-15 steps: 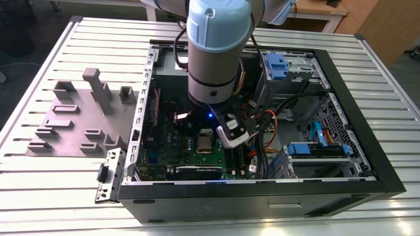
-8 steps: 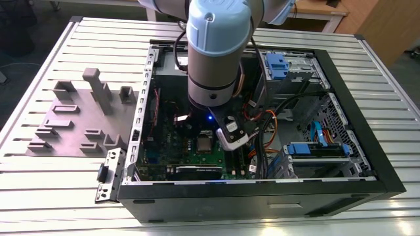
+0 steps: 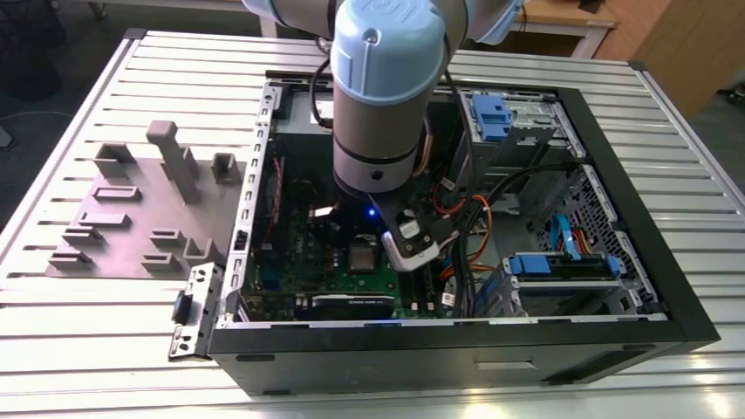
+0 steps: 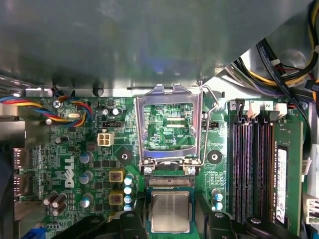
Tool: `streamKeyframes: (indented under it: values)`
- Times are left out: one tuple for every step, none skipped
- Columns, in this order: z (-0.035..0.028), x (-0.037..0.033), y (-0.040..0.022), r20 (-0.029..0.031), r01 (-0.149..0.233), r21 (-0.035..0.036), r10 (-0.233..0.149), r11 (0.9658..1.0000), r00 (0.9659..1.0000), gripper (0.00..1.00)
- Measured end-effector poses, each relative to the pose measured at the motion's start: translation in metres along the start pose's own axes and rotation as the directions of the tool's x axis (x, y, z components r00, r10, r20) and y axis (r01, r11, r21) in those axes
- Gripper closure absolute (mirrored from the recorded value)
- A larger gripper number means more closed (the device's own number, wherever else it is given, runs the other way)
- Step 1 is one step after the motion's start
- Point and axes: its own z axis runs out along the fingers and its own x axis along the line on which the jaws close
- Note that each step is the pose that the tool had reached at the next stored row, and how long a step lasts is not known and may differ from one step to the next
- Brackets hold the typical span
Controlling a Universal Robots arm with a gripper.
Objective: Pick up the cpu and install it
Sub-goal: 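Place the cpu into insertion slot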
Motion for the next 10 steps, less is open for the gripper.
streamKeyframes:
  values:
    - [0.0006, 0.0000, 0.0000, 0.0000, -0.001, -0.0001, 0.001, 1.0000, 1.0000, 0.53]
    - [0.0011, -0.0001, 0.0002, -0.0001, -0.001, -0.0001, 0.001, 1.0000, 1.0000, 0.53]
    - [0.0014, -0.0001, 0.0004, -0.0001, -0.001, -0.0005, 0.001, 1.0000, 1.0000, 0.53]
    - [0.0015, 0.0000, 0.0005, -0.0003, -0.001, -0.0015, 0.001, 1.0000, 1.0000, 0.53]
    - [0.0018, 0.0000, 0.0005, -0.0003, -0.001, -0.0040, 0.001, 1.0000, 1.0000, 0.53]
    - [0.0021, 0.0001, 0.0006, -0.0002, -0.001, -0.0072, 0.001, 1.0000, 1.0000, 0.53]
    - [0.0025, 0.0000, 0.0010, -0.0001, -0.001, -0.0094, 0.001, 1.0000, 1.0000, 0.53]
    - [0.0029, 0.0000, 0.0010, -0.0002, -0.001, -0.0109, 0.001, 0.9999, 1.0000, 0.53]
    - [0.0033, 0.0000, 0.0010, -0.0002, -0.001, -0.0115, 0.001, 0.9999, 1.0000, 0.53]
    - [0.0036, 0.0000, 0.0010, -0.0002, -0.001, -0.0116, 0.001, 0.9999, 1.0000, 0.53]
